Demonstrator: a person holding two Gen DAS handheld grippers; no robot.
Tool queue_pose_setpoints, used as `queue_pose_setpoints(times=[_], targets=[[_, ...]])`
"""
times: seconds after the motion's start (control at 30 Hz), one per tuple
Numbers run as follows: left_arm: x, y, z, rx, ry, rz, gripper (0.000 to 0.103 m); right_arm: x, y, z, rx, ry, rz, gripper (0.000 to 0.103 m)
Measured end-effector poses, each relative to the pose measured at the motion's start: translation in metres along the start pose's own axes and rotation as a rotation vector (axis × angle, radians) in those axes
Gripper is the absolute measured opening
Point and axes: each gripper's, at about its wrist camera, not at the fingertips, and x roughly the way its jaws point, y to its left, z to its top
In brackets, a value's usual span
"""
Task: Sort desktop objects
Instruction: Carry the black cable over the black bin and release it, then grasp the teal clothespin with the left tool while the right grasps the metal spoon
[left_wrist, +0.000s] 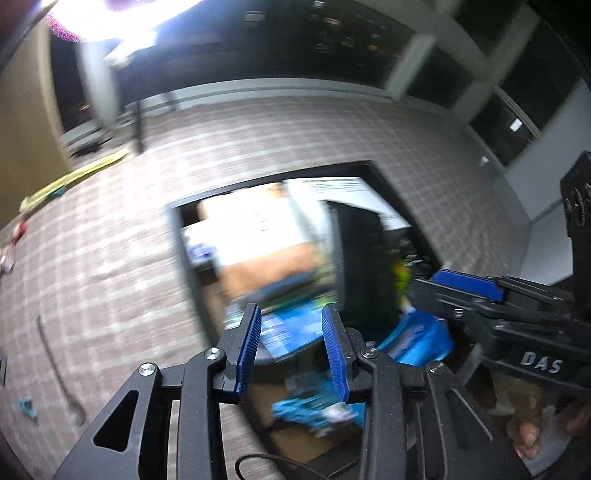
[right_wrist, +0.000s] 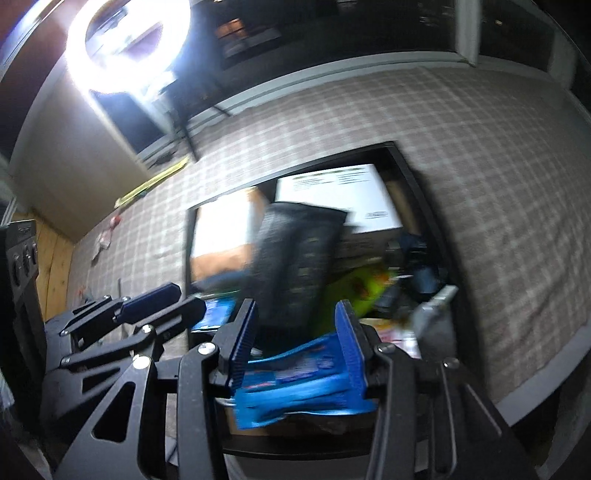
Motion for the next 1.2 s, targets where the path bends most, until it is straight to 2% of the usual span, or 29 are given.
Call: queue_pose_setpoints(times=[0.23, 0.53, 0.6, 0.7, 0.8, 0.93, 1.07, 1.13, 1.2], targets=[[-0.023, 0.098, -0.033, -0.151, -0.004, 0.091, 0.033, 0.023, 0.077, -0.005, -0.119, 0.041, 0.037, 0.043], [-0.047, 0.237, -0.102, -0.38, 0.04, 0.19, 0.034, 0.07, 0.178, -0.027, -0.231, 0.109, 0.048, 0.043], [-0.05, 0.267, -0.118, -0.434, 0.052, 0.212, 0.038, 0.087, 0.199, -0.034, -0.249, 0.138, 0.055, 0.043], [-0.052, 0.307, -0.14, -0.516, 0.071, 0.223, 0.039, 0.113, 0.232, -0.043, -0.294, 0.166, 0.032, 0.043], [-0.049, 0.343, -0.159, -0.616, 0.093, 0.197, 0.039, 0.137, 0.258, -0.052, -0.327, 0.194, 0.007, 0.043], [-0.042, 0.374, -0.171, -0.677, 0.121, 0.179, 0.039, 0.162, 0.283, -0.061, -0.338, 0.235, 0.0, 0.043], [-0.03, 0.39, -0.175, -0.689, 0.153, 0.177, 0.038, 0.182, 0.302, -0.068, -0.35, 0.269, -0.013, 0.043], [-0.029, 0.392, -0.172, -0.679, 0.142, 0.17, 0.044, 0.19, 0.308, -0.071, -0.351, 0.283, -0.02, 0.043], [-0.025, 0.394, -0.168, -0.67, 0.146, 0.169, 0.045, 0.197, 0.314, -0.073, -0.348, 0.292, -0.022, 0.043]])
